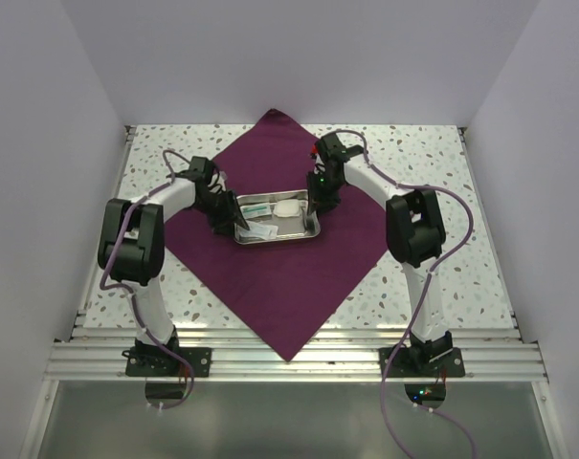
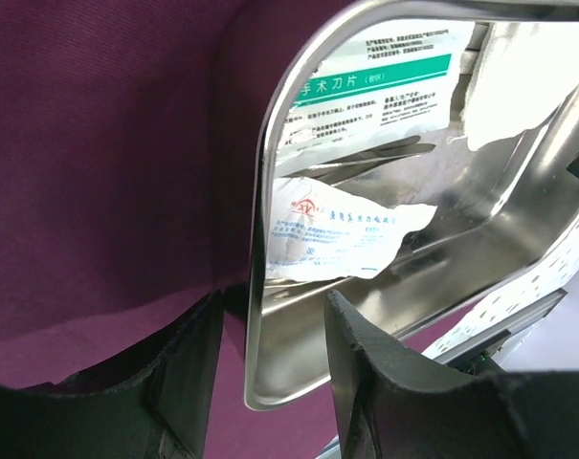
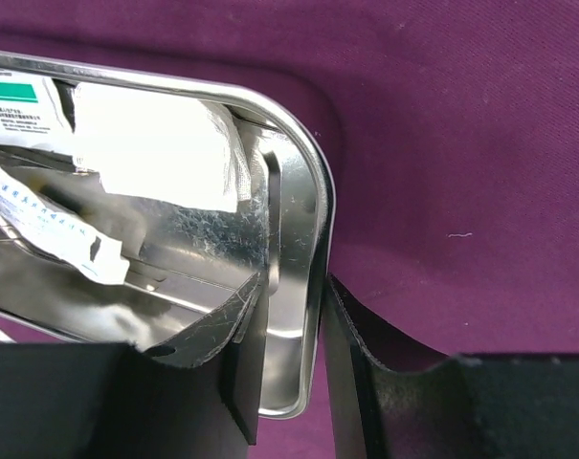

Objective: Prepare the surgical pack

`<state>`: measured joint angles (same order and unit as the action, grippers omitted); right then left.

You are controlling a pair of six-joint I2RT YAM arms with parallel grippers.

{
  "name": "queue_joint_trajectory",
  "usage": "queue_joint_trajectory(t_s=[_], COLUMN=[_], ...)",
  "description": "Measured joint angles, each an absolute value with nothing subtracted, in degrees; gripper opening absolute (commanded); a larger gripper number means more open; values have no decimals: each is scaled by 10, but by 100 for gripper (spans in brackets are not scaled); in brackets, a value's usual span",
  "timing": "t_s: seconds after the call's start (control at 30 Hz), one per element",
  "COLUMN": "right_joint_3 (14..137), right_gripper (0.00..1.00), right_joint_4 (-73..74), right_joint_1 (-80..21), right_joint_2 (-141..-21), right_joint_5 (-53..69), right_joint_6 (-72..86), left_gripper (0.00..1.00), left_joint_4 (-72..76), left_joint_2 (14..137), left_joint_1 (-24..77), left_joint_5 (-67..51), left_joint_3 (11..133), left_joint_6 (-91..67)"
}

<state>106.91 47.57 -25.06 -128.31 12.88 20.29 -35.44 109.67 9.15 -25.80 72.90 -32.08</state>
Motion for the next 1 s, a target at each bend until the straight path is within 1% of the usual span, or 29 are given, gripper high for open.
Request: queue_joint_trajectory(t_s=[0.47,0.8,0.83,0.93,0.97,1.0], right_joint_3=[1051,1045,1045,1045,1045,1045], right_gripper=[30,31,33,49,62,68], right_joint_4=[476,476,475,476,476,477], right_joint_1=[-249,-247,-247,-247,-247,-247], right_joint_2=[-1283,-1283,-1283,-1283,-1283,-1283], right_joint_5=[119,115,115,114,113,110], right_joint_6=[205,206,206,207,206,206], left_gripper=[50,51,51,57,61,63], left_joint_4=[-355,-355,-355,-356,-357,-359], left_joint_2=[1120,1128,1129,1130,1130,1130], left_joint_1=[94,97,97,98,98,98], left_joint_5=[-268,-272,-273,-272,-269,-266], left_joint_3=[747,749,749,752,755,757], left_joint_6=[-320,-319,-319,-319,-319,-317])
